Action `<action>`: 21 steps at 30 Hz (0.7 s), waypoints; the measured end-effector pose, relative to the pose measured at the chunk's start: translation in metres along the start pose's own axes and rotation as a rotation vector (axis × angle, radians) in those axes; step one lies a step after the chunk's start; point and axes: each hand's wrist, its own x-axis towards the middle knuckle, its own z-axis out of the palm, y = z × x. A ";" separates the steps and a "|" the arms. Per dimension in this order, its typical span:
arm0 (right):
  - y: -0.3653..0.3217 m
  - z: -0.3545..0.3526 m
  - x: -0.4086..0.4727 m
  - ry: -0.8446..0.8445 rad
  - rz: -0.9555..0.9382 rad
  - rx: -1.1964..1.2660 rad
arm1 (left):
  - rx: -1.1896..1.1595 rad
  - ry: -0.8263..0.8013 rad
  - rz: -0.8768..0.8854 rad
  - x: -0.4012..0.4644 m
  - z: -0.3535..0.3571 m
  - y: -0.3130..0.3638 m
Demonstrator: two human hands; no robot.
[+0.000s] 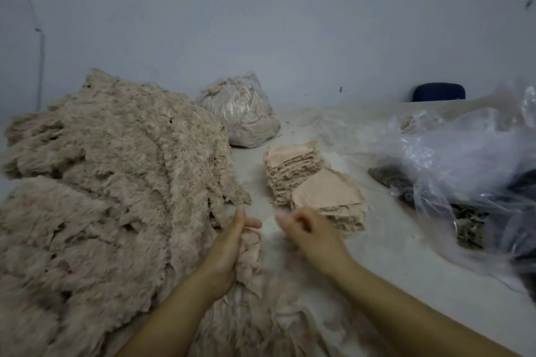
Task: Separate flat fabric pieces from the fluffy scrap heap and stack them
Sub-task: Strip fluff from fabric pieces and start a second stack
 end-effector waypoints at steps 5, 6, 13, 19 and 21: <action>0.007 0.027 -0.013 -0.184 0.271 0.375 | -0.089 -0.140 0.035 -0.011 -0.003 -0.002; 0.008 0.023 -0.011 -0.133 0.264 0.425 | -0.132 -0.176 0.035 -0.011 -0.005 -0.002; 0.017 0.005 -0.009 0.055 0.164 0.426 | 0.548 -0.167 0.224 -0.009 -0.016 0.006; 0.016 0.001 -0.003 0.140 0.183 0.580 | 1.042 -0.132 0.503 -0.017 -0.032 0.021; 0.019 -0.001 -0.001 0.173 0.206 0.625 | 1.096 -0.164 0.686 -0.026 -0.040 0.029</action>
